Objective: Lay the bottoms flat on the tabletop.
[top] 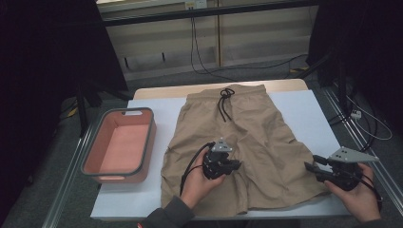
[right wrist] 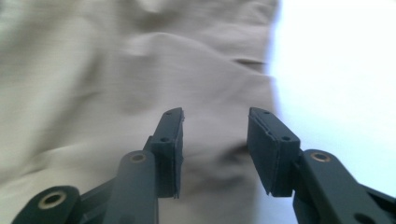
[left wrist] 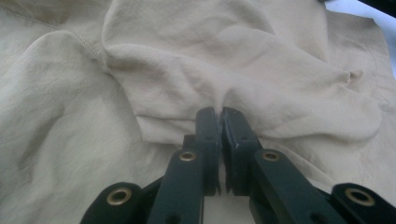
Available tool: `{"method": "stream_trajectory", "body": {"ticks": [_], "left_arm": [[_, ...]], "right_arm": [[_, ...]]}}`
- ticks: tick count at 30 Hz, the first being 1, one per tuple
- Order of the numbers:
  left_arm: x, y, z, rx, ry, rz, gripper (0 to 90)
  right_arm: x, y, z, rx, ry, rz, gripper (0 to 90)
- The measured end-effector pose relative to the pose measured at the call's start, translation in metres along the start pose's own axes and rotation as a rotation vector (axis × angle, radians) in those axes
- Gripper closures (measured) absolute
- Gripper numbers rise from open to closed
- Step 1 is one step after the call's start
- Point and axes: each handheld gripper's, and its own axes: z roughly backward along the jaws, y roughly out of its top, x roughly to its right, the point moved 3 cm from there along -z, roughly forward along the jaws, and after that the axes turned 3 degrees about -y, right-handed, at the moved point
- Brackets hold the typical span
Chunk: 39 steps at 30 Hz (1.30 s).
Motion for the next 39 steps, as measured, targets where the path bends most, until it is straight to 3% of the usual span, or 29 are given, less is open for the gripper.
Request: {"method": "stream_trajectory", "body": {"ticks": [3,5,7,9,11,12,14,17,20,22,24,26,28,30,33,39], "left_arm": [[0.0,0.0,0.0,-0.006,-0.002,-0.002,85.5],[0.0,0.0,0.0,-0.008,-0.003,-0.005,85.5],[0.0,0.0,0.001,-0.003,-0.003,-0.001,85.5],[0.0,-0.001,0.001,-0.004,0.001,0.0,85.5],[0.0,-0.002,0.002,-0.004,0.002,-0.003,85.0],[0.0,-0.002,0.002,-0.004,-0.001,-0.003,84.5],[0.001,-0.002,0.002,-0.003,0.001,-0.006,82.7],[0.001,0.0,0.004,0.002,0.001,-0.004,81.0],[0.0,0.001,0.002,0.002,0.008,-0.008,77.3],[0.0,0.001,0.001,0.006,0.011,-0.006,71.9],[0.0,0.002,0.0,-0.002,-0.001,0.005,63.5],[-0.001,0.003,0.001,0.0,0.0,0.017,54.4],[-0.004,0.004,0.004,0.007,0.0,0.036,47.0],[-0.007,0.003,0.007,0.004,0.0,0.052,42.6],[-0.011,0.001,0.013,0.013,0.013,0.061,39.8],[-0.018,0.0,0.029,0.031,0.06,0.06,34.3]], "right_arm": [[0.009,-0.001,-0.012,-0.041,-0.074,0.011,57.4],[0.01,-0.002,-0.021,-0.054,-0.038,-0.034,58.5],[0.01,-0.004,-0.028,-0.087,-0.032,-0.044,62.6],[0.011,-0.007,-0.032,-0.122,-0.003,-0.052,73.7],[0.014,-0.009,-0.031,-0.118,0.012,-0.074,89.7],[0.016,-0.01,-0.028,-0.133,0.036,-0.091,90.0],[0.018,-0.012,-0.023,-0.151,0.05,-0.101,90.0],[0.018,-0.017,-0.012,-0.17,0.053,-0.071,90.0],[0.021,-0.02,-0.005,-0.121,0.031,-0.068,89.3],[0.022,-0.016,-0.005,-0.083,0.023,-0.084,78.6],[0.022,-0.01,-0.007,-0.062,0.022,-0.094,75.2],[0.022,-0.001,-0.013,-0.032,0.044,-0.117,70.7],[0.022,0.009,-0.021,-0.024,0.03,-0.109,63.9],[0.023,0.019,-0.032,-0.022,0.024,-0.103,62.5],[0.028,0.032,-0.051,-0.035,0.001,-0.106,60.5],[0.034,0.048,-0.088,-0.086,0.005,-0.13,57.8]]}}
